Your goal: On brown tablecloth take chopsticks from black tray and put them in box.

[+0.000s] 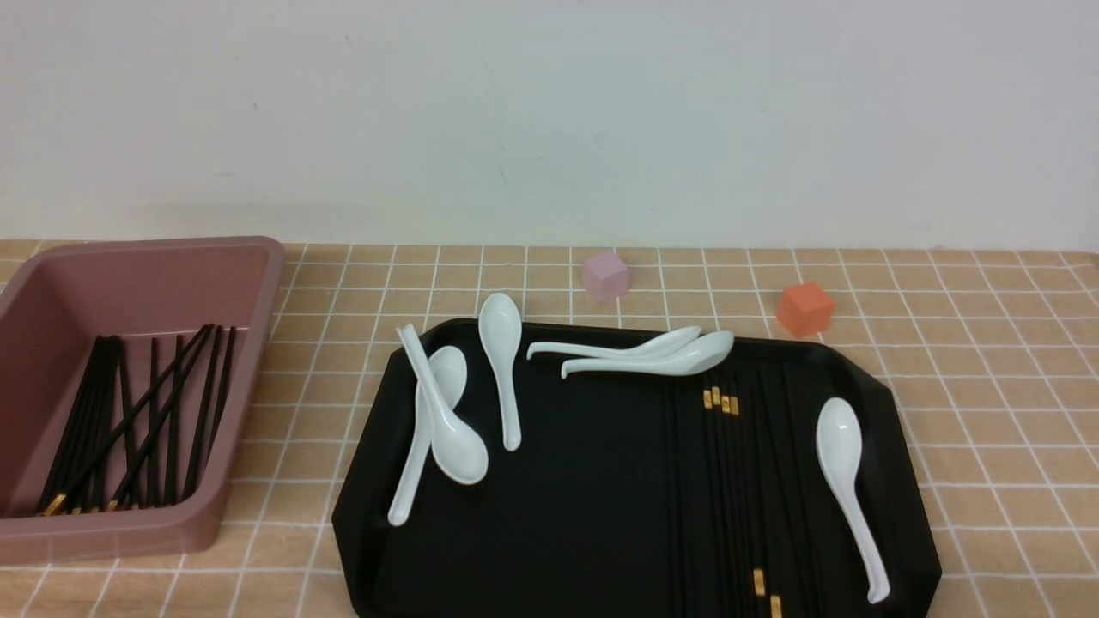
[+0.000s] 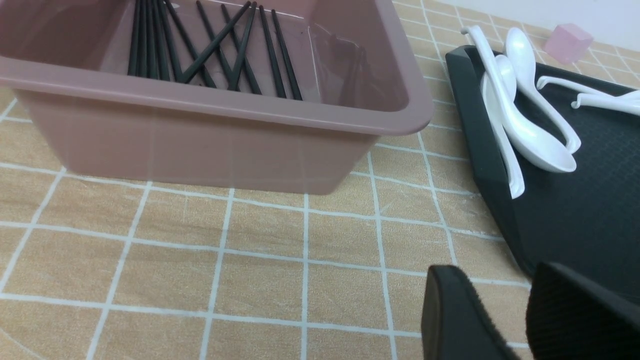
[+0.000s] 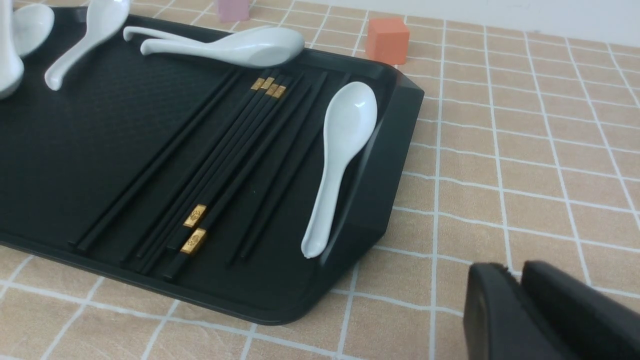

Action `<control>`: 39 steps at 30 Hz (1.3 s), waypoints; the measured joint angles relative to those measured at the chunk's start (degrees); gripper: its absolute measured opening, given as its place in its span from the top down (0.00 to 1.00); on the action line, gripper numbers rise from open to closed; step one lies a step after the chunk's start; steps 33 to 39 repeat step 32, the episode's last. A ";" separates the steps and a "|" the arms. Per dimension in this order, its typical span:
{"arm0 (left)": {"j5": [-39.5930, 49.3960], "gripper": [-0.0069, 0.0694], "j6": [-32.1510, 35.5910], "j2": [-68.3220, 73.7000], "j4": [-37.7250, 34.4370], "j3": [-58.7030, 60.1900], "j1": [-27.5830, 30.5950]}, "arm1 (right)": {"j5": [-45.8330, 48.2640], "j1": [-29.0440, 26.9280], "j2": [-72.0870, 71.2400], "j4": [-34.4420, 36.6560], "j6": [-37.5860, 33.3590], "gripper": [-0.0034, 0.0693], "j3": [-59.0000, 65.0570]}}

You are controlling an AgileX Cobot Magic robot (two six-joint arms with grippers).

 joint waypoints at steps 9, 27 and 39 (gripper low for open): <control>0.00 0.60 0.00 0.00 0.00 0.00 0.00 | 0.00 0.00 0.00 0.00 0.00 0.79 0.00; 0.00 0.60 0.00 0.00 0.00 0.00 0.00 | 0.00 0.00 0.00 0.00 -0.05 0.76 0.00; 0.00 0.60 0.00 0.00 0.00 0.00 0.00 | 0.00 0.00 0.00 0.00 -0.05 0.76 0.00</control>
